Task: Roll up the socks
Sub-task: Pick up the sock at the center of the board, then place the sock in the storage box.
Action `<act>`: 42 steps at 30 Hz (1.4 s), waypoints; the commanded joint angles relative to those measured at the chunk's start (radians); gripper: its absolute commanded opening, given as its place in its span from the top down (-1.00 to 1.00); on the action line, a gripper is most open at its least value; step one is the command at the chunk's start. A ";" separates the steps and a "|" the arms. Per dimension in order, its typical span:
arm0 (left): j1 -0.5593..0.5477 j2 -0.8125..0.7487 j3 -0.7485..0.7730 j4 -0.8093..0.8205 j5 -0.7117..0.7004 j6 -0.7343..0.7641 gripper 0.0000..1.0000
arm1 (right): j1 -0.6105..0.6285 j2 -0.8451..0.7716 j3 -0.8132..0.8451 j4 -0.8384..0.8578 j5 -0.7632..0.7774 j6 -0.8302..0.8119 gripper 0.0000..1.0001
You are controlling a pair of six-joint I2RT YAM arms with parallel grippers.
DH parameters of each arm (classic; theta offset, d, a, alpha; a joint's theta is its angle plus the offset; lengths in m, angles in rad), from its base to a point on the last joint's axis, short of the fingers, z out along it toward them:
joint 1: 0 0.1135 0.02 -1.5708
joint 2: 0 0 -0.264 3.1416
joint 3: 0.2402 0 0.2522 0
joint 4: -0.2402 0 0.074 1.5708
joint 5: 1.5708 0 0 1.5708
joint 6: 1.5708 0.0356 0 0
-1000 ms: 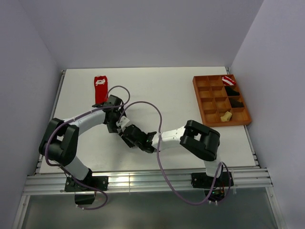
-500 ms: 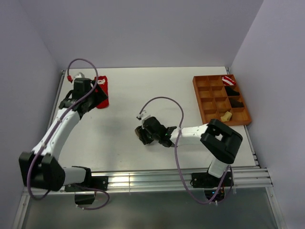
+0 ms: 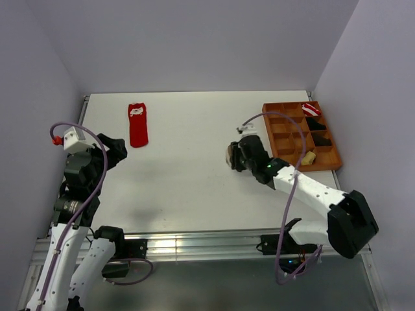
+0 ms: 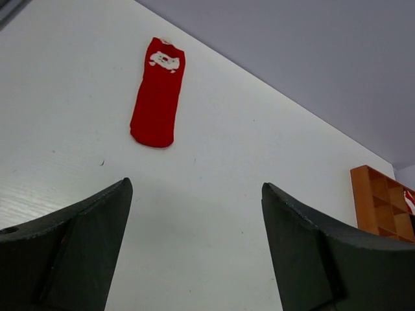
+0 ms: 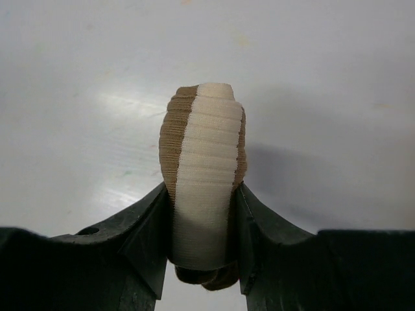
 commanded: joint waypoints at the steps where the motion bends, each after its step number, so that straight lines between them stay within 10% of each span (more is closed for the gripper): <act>1: 0.001 -0.052 -0.041 -0.013 -0.045 0.045 -0.72 | -0.125 -0.104 0.047 -0.143 0.138 0.022 1.00; 14: -0.025 -0.130 -0.081 -0.053 -0.144 0.093 -0.75 | -0.574 -0.196 0.119 -0.365 0.376 0.128 1.00; 42: -0.071 -0.132 -0.089 -0.071 -0.192 0.093 -0.73 | -0.721 0.201 0.089 -0.161 0.071 0.157 1.00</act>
